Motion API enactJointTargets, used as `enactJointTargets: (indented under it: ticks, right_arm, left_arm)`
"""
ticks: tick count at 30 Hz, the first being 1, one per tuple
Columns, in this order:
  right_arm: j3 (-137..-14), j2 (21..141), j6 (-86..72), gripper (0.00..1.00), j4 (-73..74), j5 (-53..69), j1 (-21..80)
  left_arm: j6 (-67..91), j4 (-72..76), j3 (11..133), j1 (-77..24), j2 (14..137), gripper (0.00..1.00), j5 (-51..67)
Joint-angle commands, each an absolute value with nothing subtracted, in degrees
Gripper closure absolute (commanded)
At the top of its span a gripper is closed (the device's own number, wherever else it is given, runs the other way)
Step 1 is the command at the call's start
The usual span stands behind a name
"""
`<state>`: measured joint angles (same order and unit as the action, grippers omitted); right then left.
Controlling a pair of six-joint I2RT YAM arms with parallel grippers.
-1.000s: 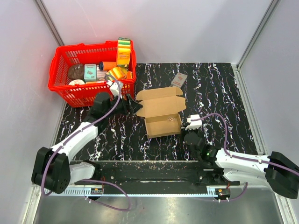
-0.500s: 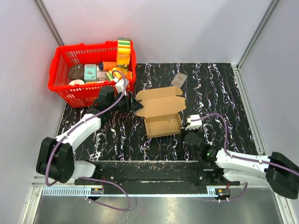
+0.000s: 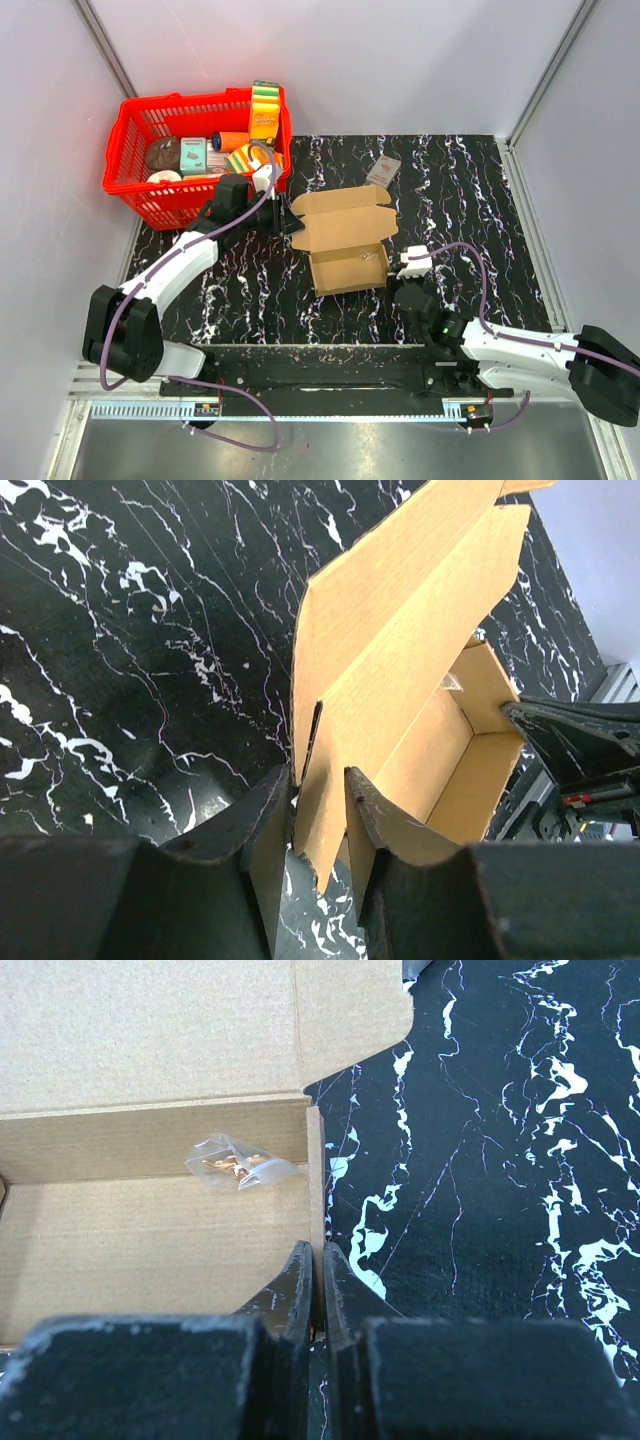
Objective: Fold the paper box
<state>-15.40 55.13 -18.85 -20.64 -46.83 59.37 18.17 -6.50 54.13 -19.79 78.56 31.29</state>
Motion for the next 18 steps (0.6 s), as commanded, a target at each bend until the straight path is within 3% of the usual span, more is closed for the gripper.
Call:
enactJointTargets:
  ticks: [1, 18]
  right_arm:
    - [-15.73, 55.02, -18.81, 1.0, -22.85, -46.58, 60.03]
    - [-15.56, 54.67, -18.9, 1.0, -22.76, -46.41, 60.03]
  left_arm:
    - [15.47, -8.96, 56.86, -19.51, 78.31, 0.67, 31.55]
    - [16.87, -6.86, 57.66, -19.69, 79.1, 0.75, 32.34]
